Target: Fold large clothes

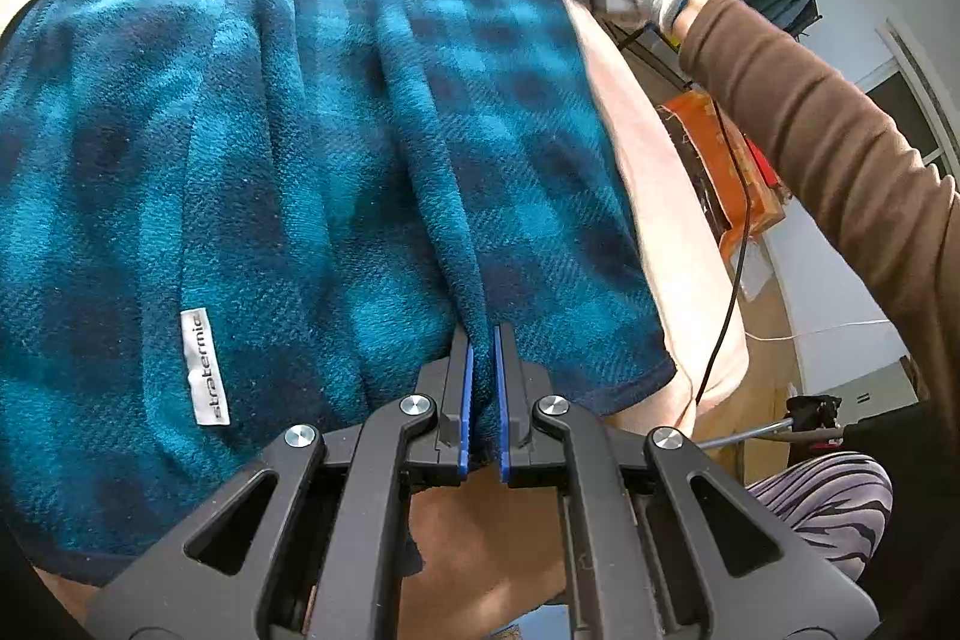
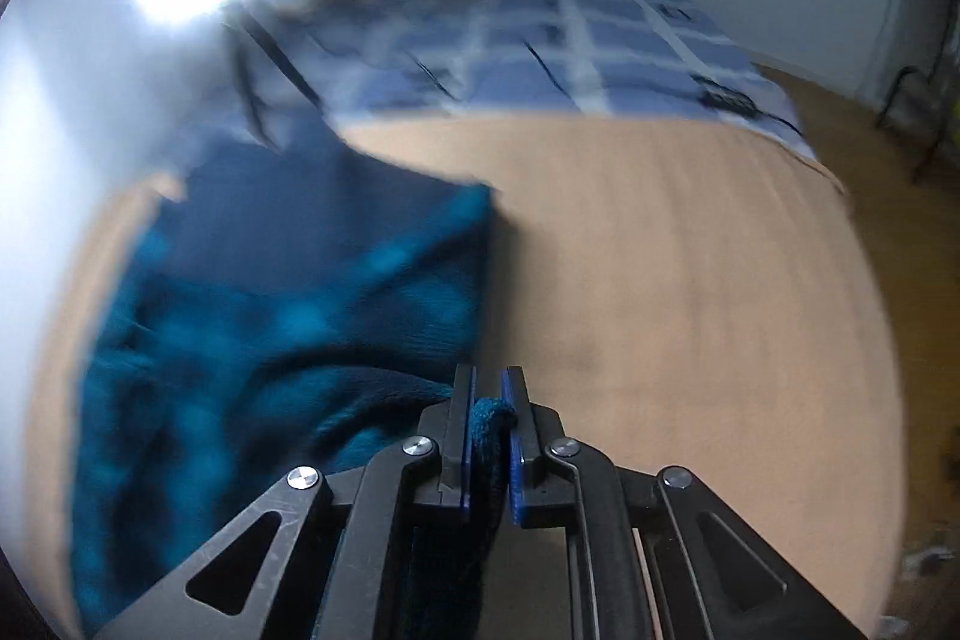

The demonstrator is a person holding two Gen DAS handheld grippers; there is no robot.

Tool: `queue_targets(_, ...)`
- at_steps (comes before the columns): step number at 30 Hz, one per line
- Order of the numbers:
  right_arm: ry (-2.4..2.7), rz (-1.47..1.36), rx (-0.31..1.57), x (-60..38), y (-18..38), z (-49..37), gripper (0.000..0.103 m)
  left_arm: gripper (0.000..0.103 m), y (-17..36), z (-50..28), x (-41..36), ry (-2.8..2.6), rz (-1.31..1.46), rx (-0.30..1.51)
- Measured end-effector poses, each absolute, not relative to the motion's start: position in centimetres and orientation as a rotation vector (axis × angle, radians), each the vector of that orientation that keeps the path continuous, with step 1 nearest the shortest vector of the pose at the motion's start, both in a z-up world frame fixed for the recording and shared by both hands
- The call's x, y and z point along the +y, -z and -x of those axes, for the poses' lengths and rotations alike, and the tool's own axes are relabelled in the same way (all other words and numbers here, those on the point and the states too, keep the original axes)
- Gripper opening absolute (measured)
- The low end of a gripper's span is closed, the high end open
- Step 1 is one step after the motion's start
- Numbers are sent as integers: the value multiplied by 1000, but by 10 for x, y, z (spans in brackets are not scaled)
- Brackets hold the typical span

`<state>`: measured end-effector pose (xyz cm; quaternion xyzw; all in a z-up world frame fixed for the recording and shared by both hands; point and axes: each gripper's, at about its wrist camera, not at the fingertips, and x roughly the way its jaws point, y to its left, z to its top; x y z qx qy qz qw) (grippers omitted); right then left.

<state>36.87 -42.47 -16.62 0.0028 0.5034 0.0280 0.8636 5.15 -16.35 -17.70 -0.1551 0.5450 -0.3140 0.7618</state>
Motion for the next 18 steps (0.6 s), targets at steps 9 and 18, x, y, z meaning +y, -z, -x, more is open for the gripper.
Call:
queue_targets(9, 6, -114, 986, -461, 130, -298, 28, 4, 164, -51, -148, 682, 386, 1171)
queue_targets(18, -222, -298, 998, -479, 99, -141, 40, 27, 150, -48, -125, 682, 503, 1146)
